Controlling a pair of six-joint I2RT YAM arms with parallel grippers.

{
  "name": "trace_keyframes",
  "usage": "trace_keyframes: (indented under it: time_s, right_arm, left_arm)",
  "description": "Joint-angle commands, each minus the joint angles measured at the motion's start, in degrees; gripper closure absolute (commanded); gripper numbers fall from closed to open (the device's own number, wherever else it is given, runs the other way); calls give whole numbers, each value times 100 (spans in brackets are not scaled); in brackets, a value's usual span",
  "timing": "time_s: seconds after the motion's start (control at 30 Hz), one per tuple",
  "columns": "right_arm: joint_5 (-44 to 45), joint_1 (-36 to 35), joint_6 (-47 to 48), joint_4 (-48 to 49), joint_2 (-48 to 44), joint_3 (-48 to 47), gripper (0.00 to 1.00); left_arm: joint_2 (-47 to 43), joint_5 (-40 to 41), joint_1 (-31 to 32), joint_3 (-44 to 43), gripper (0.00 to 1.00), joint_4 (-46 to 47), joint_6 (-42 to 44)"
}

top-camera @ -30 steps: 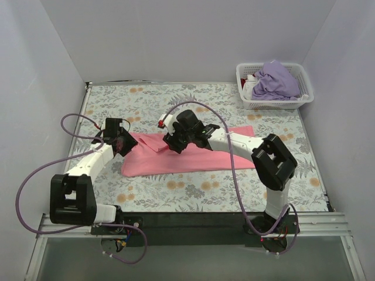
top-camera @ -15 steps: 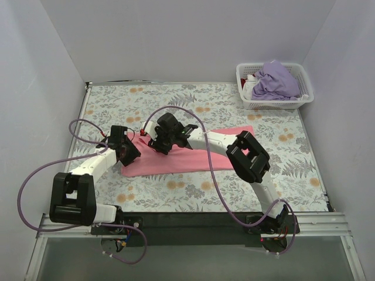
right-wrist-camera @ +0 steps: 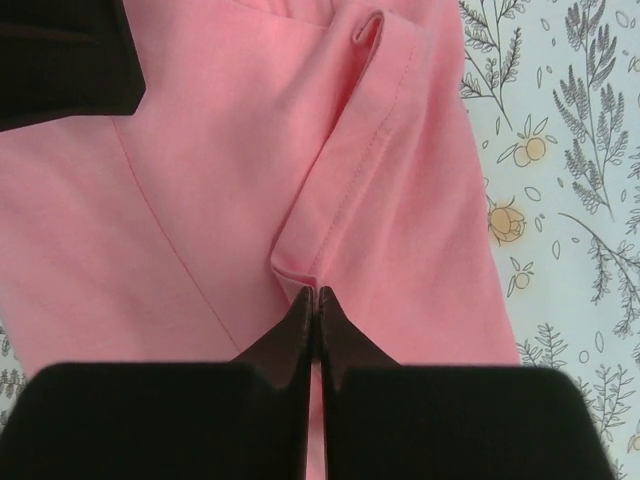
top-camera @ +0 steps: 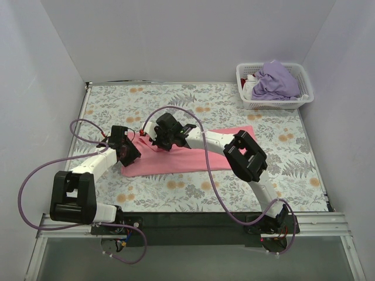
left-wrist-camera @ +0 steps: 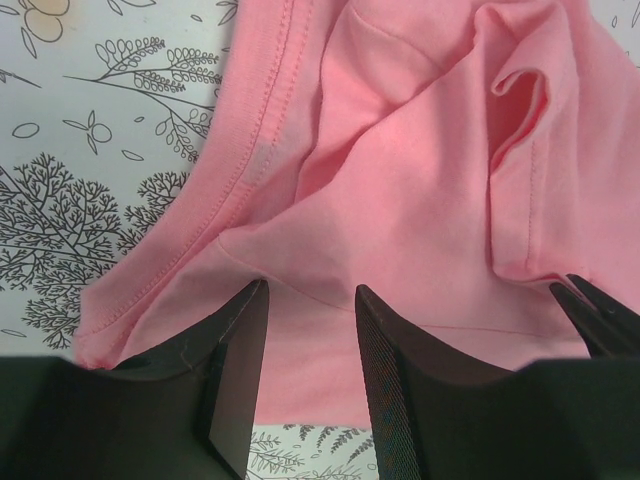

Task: Fold and stack the t-shirts
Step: Fold the tshirt

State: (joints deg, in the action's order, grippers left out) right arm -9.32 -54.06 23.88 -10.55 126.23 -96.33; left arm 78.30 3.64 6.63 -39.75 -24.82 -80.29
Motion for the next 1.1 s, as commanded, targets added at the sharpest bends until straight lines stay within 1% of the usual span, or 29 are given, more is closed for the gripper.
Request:
trace_keyframes:
  time_s: [0.0,0.1,0.23,0.37,0.7,0.77,0.9,1.0,1.07]
  right_arm:
    - [149,62,-164,158,-46,-289,99]
    - [185,211,-366,377,-178,-202,99]
    - [334,414,-883,711,-310,26,99]
    - [440,589,-1306,791,-231,89,99]
    - [89,1143,-2561,984,24,247,99]
    - [-86,1213,-2616,1002,59,282,99]
    - [-298,1214,-2590,1002,129,264,99]
    - [-421,1214,-2529,1002,165,273,99]
    - [-474,1214,-2485,1002,200,282,99]
  left_arm:
    - [1,102,22,-7,61,3,93]
    - [45,128,22,-24,61,-23,101]
    - [71,146,22,-42,61,-41,101]
    - [89,198,22,-51,61,-58,101]
    - [212,304,22,-68,61,-102,66]
    - [229,348,22,-86,61,-102,22]
    - [203,401,22,-305,58,-172,-92]
    - [299,453,22,-674,53,-181,-171]
    - [474,567,22,-1086,49,-181,-154]
